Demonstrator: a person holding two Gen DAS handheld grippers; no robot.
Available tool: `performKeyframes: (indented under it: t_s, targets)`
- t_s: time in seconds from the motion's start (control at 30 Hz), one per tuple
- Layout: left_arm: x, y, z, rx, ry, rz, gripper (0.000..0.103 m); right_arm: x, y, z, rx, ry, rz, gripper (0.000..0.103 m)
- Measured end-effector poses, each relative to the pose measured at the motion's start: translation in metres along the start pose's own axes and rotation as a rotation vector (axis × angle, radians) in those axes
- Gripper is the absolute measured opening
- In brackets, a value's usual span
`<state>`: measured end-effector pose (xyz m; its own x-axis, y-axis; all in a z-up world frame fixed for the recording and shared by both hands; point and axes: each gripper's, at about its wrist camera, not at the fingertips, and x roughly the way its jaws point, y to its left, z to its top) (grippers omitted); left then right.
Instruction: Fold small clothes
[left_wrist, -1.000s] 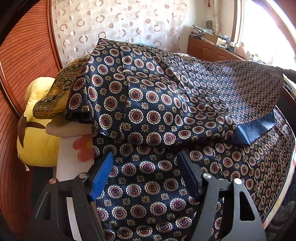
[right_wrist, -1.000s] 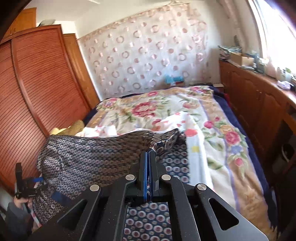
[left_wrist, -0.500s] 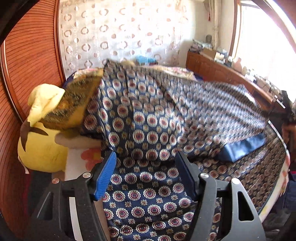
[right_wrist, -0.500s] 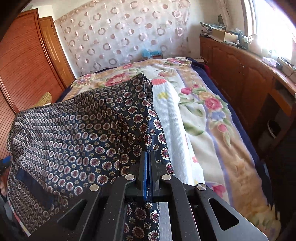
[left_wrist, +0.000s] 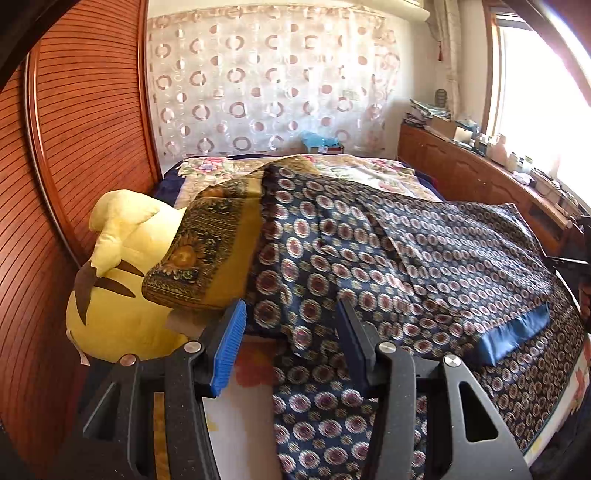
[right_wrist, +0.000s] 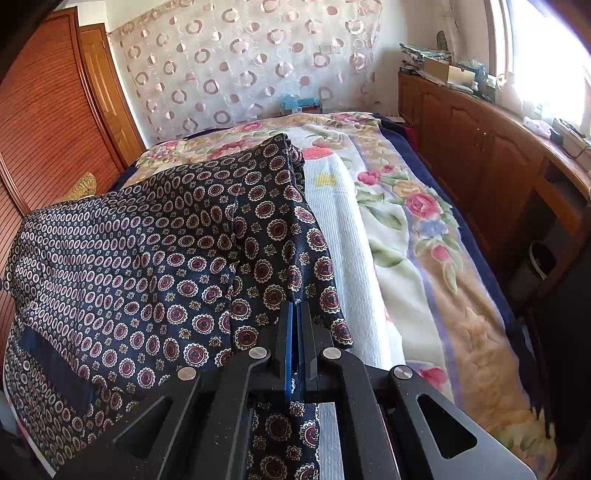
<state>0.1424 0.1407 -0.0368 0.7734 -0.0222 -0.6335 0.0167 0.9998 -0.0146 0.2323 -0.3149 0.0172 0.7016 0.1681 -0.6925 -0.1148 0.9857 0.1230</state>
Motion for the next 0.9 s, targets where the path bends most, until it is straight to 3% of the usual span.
performKeyframes:
  t_s: [0.1, 0.13, 0.17, 0.23, 0.33, 0.5, 0.73, 0.9]
  targets:
    - [0.013, 0.008, 0.0, -0.02, 0.024, 0.001, 0.04, 0.0, -0.001, 0.0, 0.0, 0.0, 0.002, 0.001]
    - [0.018, 0.009, 0.0, -0.022, 0.037, -0.01, 0.029, 0.0, -0.001, 0.0, 0.0, -0.001, 0.006, 0.001]
    - [0.022, 0.01, -0.001, -0.022, 0.05, -0.015, 0.026, 0.001, -0.001, -0.001, 0.001, -0.001, 0.016, 0.001]
    - [0.024, 0.009, -0.003, -0.018, 0.051, -0.03, 0.004, 0.0, -0.001, -0.001, -0.002, -0.003, 0.03, 0.001]
    - [0.011, 0.004, -0.005, -0.025, 0.017, -0.037, 0.002, -0.005, 0.001, -0.002, -0.025, -0.029, 0.024, 0.001]
    - [-0.031, -0.011, -0.013, -0.037, -0.034, -0.137, 0.002, -0.031, 0.006, -0.002, -0.048, -0.104, 0.038, 0.001]
    - [-0.064, -0.008, -0.047, -0.111, -0.021, -0.227, 0.002, -0.076, -0.001, -0.015, -0.041, -0.167, 0.101, 0.001]
    - [-0.068, -0.009, -0.066, -0.116, 0.011, -0.217, 0.002, -0.097, -0.012, -0.03, -0.036, -0.185, 0.103, 0.001]
